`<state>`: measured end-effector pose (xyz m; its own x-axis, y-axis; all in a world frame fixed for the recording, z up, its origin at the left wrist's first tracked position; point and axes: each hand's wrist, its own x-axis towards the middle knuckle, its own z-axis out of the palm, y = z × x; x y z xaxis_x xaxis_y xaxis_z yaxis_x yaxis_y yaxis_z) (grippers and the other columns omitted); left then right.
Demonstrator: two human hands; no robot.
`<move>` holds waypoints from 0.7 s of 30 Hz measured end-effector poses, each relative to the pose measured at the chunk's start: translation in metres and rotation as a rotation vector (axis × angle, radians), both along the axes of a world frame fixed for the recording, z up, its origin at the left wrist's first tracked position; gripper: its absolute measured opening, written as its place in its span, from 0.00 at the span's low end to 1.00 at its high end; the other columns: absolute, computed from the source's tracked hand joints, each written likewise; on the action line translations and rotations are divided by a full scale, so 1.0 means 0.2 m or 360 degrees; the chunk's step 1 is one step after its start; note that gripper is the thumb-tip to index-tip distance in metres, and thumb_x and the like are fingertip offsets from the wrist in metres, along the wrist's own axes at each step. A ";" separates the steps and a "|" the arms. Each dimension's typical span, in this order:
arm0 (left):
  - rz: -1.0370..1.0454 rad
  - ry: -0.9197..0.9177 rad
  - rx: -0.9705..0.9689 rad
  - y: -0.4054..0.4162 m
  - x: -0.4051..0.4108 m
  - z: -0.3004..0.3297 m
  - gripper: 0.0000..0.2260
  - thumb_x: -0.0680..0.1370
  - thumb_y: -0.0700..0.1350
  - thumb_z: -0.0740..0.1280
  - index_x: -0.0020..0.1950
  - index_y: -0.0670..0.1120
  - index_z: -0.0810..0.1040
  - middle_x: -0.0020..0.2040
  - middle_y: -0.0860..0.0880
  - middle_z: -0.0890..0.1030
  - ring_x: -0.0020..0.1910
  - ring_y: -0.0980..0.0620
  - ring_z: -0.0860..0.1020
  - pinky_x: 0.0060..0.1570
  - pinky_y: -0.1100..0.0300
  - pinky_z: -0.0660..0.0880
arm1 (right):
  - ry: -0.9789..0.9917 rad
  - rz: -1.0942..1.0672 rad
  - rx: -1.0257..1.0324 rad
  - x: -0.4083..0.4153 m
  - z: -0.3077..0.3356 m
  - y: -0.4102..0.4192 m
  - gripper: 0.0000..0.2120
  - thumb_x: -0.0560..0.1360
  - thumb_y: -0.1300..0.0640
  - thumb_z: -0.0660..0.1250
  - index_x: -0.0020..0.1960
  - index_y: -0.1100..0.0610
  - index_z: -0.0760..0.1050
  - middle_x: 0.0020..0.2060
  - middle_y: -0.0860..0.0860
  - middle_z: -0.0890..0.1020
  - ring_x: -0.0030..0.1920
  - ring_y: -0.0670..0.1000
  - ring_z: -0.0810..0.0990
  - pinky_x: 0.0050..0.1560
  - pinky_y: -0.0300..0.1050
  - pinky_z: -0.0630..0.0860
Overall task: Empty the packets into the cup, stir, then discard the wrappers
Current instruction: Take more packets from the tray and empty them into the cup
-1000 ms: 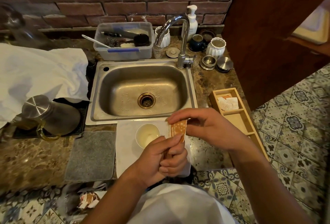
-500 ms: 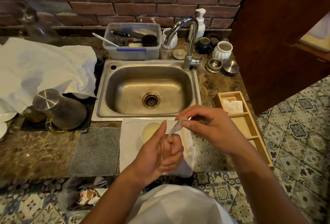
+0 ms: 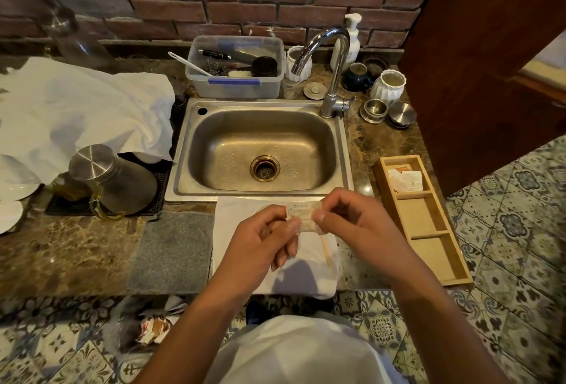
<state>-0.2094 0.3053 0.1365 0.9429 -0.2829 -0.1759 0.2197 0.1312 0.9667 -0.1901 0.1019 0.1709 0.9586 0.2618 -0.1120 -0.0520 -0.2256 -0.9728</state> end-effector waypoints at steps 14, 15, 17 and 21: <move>-0.0118 -0.0025 0.0251 0.14 -0.14 -0.01 0.07 0.78 0.56 0.69 0.49 0.54 0.83 0.31 0.51 0.80 0.28 0.57 0.74 0.30 0.66 0.71 | 0.0046 -0.0052 0.0023 -0.22 -0.10 0.14 0.05 0.79 0.61 0.71 0.49 0.65 0.80 0.39 0.56 0.86 0.39 0.47 0.84 0.40 0.43 0.79; -0.0124 -0.0032 0.0262 0.14 -0.15 -0.01 0.08 0.78 0.56 0.68 0.48 0.54 0.83 0.31 0.51 0.79 0.28 0.58 0.74 0.30 0.66 0.71 | 0.0051 -0.0042 0.0025 -0.22 -0.11 0.14 0.05 0.79 0.61 0.71 0.49 0.64 0.80 0.39 0.56 0.86 0.39 0.46 0.84 0.40 0.42 0.79; -0.0099 -0.0035 0.0251 0.12 -0.16 -0.03 0.09 0.79 0.56 0.67 0.47 0.53 0.82 0.31 0.51 0.78 0.28 0.57 0.74 0.30 0.66 0.71 | 0.0077 -0.0021 0.0036 -0.22 -0.12 0.13 0.06 0.79 0.58 0.70 0.50 0.62 0.80 0.39 0.54 0.86 0.39 0.45 0.84 0.39 0.40 0.79; 0.0059 0.0000 0.0269 0.04 -0.16 -0.06 0.09 0.79 0.55 0.67 0.44 0.53 0.80 0.30 0.51 0.78 0.27 0.57 0.74 0.29 0.65 0.71 | 0.0113 0.0126 -0.0107 -0.17 -0.15 0.10 0.17 0.77 0.41 0.69 0.48 0.56 0.81 0.38 0.50 0.87 0.40 0.47 0.85 0.41 0.42 0.79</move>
<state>-0.2419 0.3130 0.1247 0.9520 -0.2145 -0.2183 0.2180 -0.0254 0.9756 -0.2233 0.1222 0.1408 0.9243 0.3256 -0.1990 -0.1000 -0.2966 -0.9497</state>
